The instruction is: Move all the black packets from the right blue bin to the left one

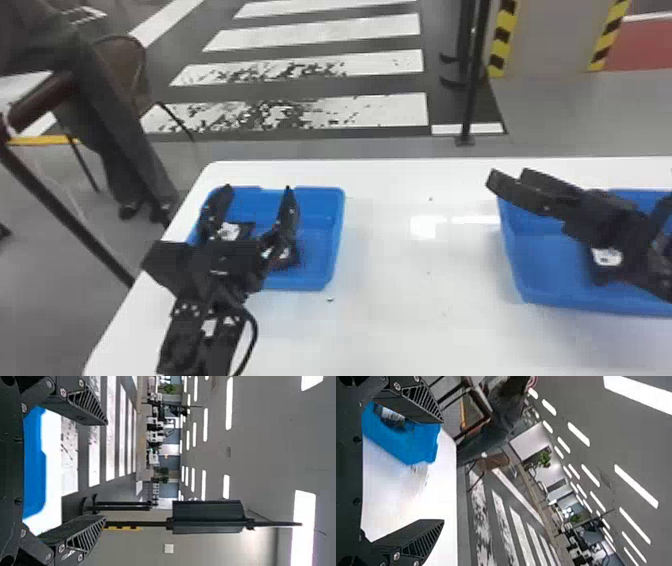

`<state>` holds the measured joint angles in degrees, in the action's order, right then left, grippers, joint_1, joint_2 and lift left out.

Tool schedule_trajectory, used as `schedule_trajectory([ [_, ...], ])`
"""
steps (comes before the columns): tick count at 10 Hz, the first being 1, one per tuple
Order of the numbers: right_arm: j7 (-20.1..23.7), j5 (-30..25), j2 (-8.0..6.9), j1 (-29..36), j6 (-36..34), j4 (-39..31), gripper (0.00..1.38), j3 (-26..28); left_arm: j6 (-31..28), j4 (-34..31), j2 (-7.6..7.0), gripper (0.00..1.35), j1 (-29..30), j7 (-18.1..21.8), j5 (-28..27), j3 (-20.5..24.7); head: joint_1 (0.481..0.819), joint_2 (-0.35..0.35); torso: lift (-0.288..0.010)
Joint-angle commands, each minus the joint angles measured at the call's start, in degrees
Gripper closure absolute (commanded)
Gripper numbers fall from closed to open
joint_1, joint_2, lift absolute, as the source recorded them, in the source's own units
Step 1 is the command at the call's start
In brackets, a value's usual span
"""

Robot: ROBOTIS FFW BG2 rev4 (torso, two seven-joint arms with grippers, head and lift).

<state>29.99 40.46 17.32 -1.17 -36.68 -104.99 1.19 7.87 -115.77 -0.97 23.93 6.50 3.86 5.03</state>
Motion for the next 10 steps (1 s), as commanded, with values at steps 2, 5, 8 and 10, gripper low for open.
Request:
schedule_trajectory([
  [2,-2.48,-13.95,-0.98,5.39,-6.77,-5.89,0.14,10.92,-0.13,-9.04,-1.05,0.05,5.18,0.0,0.26,-3.2,0.695,0.096,-0.14],
  [5,-8.9,-26.4,-3.09,11.43,-17.46,-14.75,0.14,18.69,-2.1,-12.41,-1.58,0.05,8.13,0.44,0.6,-4.35,0.695,-0.086,-0.14],
  [8,-13.99,-31.66,-4.49,11.01,-19.71,-14.47,0.14,18.69,-2.52,-12.41,-1.67,0.05,8.27,1.05,0.94,-4.35,0.695,-0.21,-0.14],
  [10,-13.29,-29.72,-4.23,6.93,-14.79,-6.31,0.14,16.18,-2.66,-12.41,-1.67,0.05,8.27,1.14,1.17,-4.12,0.695,-0.223,-0.14],
])
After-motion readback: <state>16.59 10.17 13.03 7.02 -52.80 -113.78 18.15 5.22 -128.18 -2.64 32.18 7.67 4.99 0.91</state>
